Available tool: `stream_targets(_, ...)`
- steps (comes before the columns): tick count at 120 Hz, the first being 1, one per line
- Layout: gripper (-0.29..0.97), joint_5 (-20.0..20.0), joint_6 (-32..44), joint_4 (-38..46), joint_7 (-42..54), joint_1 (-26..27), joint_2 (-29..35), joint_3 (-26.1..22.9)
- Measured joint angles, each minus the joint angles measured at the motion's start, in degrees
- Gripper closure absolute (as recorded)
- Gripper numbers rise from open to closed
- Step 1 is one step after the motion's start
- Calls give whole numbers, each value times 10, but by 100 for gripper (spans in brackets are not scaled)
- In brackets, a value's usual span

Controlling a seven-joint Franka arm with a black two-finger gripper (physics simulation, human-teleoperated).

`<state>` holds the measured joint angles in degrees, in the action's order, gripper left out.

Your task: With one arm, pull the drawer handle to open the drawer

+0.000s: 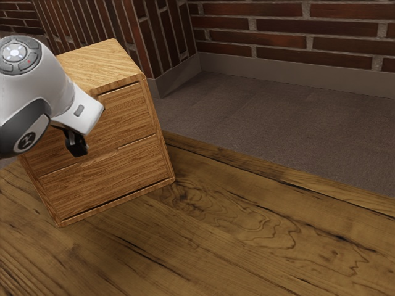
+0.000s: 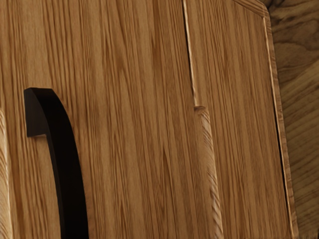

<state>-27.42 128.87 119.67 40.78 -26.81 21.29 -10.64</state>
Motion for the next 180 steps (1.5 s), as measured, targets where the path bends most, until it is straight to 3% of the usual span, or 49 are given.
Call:
stream_targets(58, -4, 5, -5, 24, 7, 6, 5, -12)
stream_targets(89, 16, 3, -11, 42, 9, 17, 37, -21)
stream_targets(118, 3, 5, -13, 65, 10, 18, 63, -43)
stream_targets(140, 5, 5, -14, 80, 10, 18, 83, -58)
stream_targets(160, -3, 9, -17, 89, 11, 21, 90, -68)
stream_targets(171, 7, 9, -19, 90, 11, 33, 90, -69)
stream_targets(180, 8, 10, -21, 91, 10, 40, 90, -69)
